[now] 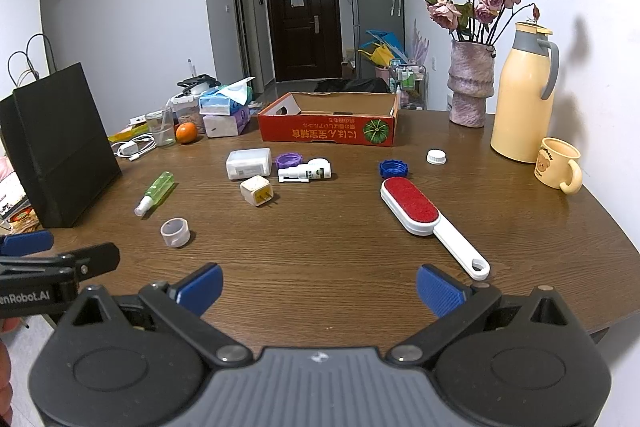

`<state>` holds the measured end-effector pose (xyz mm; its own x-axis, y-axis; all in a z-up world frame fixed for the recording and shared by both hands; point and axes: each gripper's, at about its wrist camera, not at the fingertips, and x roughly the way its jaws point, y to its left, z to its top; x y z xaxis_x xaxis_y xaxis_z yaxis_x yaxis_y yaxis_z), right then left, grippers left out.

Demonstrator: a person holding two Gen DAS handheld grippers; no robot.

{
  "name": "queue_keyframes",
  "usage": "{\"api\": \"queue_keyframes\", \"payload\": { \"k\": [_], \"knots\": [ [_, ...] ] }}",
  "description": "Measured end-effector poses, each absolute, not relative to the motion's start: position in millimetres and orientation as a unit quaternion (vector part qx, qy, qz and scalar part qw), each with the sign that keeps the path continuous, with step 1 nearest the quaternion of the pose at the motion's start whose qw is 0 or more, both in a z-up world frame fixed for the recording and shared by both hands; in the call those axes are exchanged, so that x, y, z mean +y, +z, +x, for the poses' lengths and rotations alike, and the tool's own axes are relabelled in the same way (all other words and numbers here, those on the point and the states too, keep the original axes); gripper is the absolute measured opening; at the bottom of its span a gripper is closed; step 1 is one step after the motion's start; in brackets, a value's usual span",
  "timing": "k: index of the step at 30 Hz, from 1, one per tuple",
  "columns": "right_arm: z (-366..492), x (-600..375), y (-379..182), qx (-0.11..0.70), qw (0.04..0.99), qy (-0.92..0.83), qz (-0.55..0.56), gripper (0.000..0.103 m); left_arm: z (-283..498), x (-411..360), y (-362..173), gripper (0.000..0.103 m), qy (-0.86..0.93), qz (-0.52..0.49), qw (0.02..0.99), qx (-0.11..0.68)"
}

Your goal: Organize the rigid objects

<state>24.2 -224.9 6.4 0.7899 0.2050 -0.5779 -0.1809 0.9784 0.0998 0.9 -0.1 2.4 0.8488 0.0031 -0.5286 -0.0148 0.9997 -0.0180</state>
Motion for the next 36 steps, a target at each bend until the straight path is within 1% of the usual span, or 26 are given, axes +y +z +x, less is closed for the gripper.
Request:
{"api": "queue_keyframes", "payload": {
  "k": [22,36],
  "knots": [
    [31.7,-226.4,6.7,0.304,0.947,0.100,0.014,0.103,6.6,4.9,7.5,0.103,0.008,-0.013,0.962,0.273],
    [59.7,-234.4,-13.2,0.294,0.952,0.087,0.012,0.103,48.7,13.8,-18.9,0.103,0.031,-0.017,0.957,0.287]
  ]
}}
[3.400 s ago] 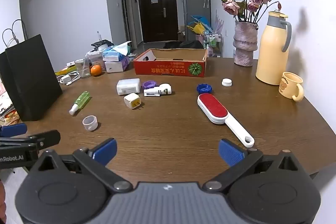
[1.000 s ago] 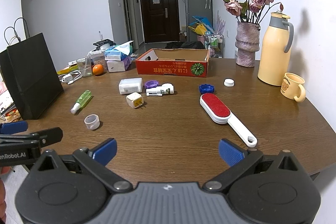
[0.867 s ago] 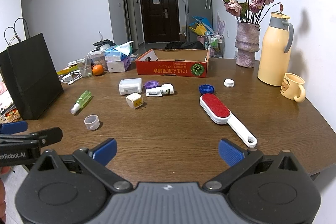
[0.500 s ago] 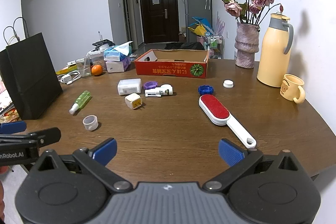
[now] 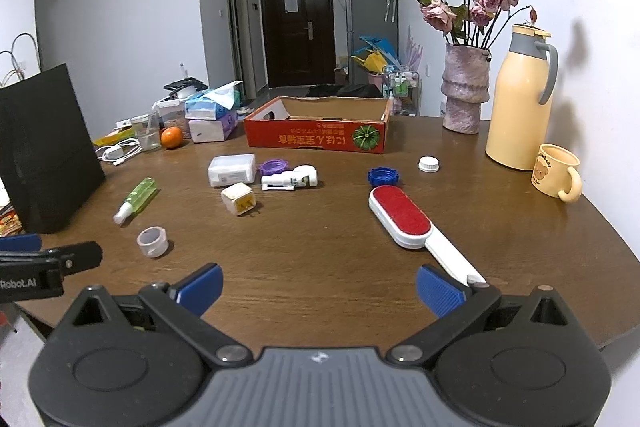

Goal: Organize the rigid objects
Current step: 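Close the left tool on the white tape roll while the right tool closes on the lint brush handle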

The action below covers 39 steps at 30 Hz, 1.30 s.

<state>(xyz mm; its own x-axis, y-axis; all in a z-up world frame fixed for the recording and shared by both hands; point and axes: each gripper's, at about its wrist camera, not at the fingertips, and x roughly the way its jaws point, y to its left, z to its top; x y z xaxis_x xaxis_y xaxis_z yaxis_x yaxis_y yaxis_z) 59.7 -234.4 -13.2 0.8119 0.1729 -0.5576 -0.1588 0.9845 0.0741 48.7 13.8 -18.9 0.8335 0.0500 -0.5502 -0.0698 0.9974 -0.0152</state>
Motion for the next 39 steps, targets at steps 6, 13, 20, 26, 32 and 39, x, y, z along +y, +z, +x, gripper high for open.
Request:
{"api": "queue_keyframes", "payload": {
  "k": [6,13,20,26,32,39],
  "knots": [
    [80.0,-240.2,-26.7,0.288,0.954,0.077,0.009,0.103,71.5,22.7,-31.2,0.103,0.035,-0.025,0.956,0.291],
    [105.1,-250.3,-46.4,0.282,0.958,0.052,0.002,0.103,95.1,34.7,-47.7,0.103,0.051,-0.040,0.954,0.293],
    [131.5,-266.6,-68.9,0.280,0.959,0.032,0.013,0.103,119.2,42.9,-68.3,0.103,0.065,-0.037,0.953,0.293],
    [148.1,-272.1,-85.1,0.279,0.960,0.026,0.010,0.103,136.2,46.4,-84.8,0.103,0.070,-0.045,0.950,0.301],
    [157.4,-273.1,-96.4,0.271,0.962,0.034,0.012,0.103,148.6,47.4,-97.8,0.103,0.077,-0.045,0.948,0.304],
    [168.7,-271.1,-107.9,0.261,0.964,0.048,0.011,0.103,163.8,51.7,-111.6,0.103,0.084,-0.054,0.945,0.312]
  ]
}}
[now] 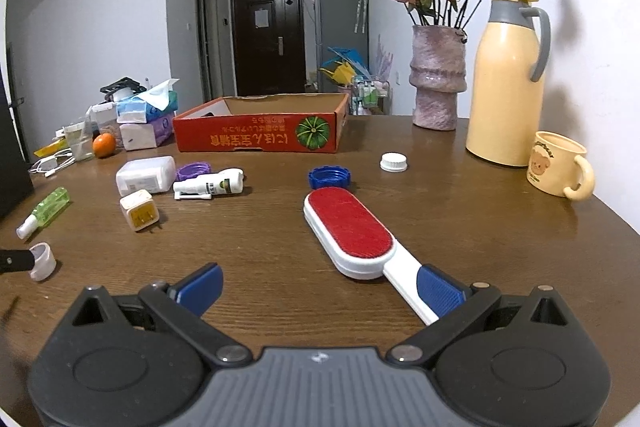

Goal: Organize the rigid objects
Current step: 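Close the left tool on the white tape roll while the right tool closes on the lint brush handle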

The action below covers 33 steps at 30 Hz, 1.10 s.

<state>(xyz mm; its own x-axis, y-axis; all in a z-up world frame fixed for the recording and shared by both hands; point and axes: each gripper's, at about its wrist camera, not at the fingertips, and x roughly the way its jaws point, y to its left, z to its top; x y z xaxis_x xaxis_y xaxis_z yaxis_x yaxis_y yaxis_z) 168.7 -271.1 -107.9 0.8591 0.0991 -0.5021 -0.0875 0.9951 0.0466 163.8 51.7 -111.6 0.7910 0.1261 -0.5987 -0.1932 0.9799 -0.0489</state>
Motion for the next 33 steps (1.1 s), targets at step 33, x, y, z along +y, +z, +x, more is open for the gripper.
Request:
{"api": "queue_keyframes", "payload": {
  "k": [33],
  "knots": [
    [233.7,-296.1,-128.0,0.275,0.961,0.039,0.019,0.103,202.3,65.5,-137.2,0.070,0.089,-0.052,0.939,0.329]
  ]
}}
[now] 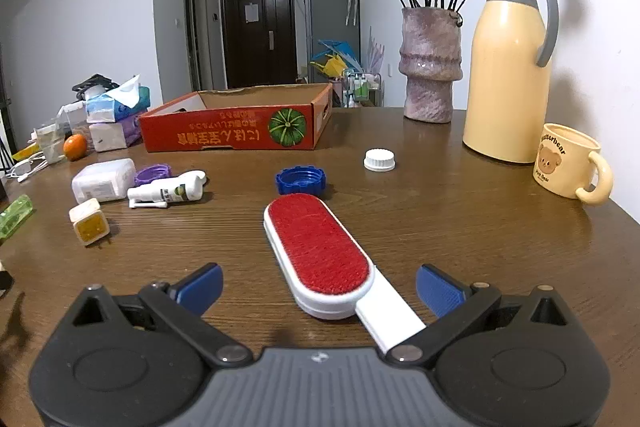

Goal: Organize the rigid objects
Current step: 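Close the left tool on the white tape roll while the right tool closes on the lint brush handle, then lift the tape roll and lint brush with both tools toward the cardboard box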

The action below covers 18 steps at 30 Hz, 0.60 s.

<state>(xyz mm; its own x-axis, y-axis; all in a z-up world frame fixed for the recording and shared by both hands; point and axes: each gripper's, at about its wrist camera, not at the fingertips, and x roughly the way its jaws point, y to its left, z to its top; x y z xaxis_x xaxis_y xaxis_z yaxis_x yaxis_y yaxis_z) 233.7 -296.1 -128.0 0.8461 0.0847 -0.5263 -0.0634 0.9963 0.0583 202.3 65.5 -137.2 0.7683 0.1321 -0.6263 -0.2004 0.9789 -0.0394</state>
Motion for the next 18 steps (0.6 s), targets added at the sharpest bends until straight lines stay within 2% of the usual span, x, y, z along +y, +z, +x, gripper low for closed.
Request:
{"api": "queue_keyframes", "payload": {
  "k": [4,18],
  "knots": [
    [241.7,-297.7,-130.9,0.280,0.959,0.042,0.016,0.103,204.4,61.8,-138.6,0.047,0.082,-0.040,0.941,0.326],
    [268.6,-294.3,-134.6,0.299,0.953,0.053,-0.019,0.103,215.3,47.0,-122.3,0.046,0.035,-0.042,0.948,0.315]
  ]
}}
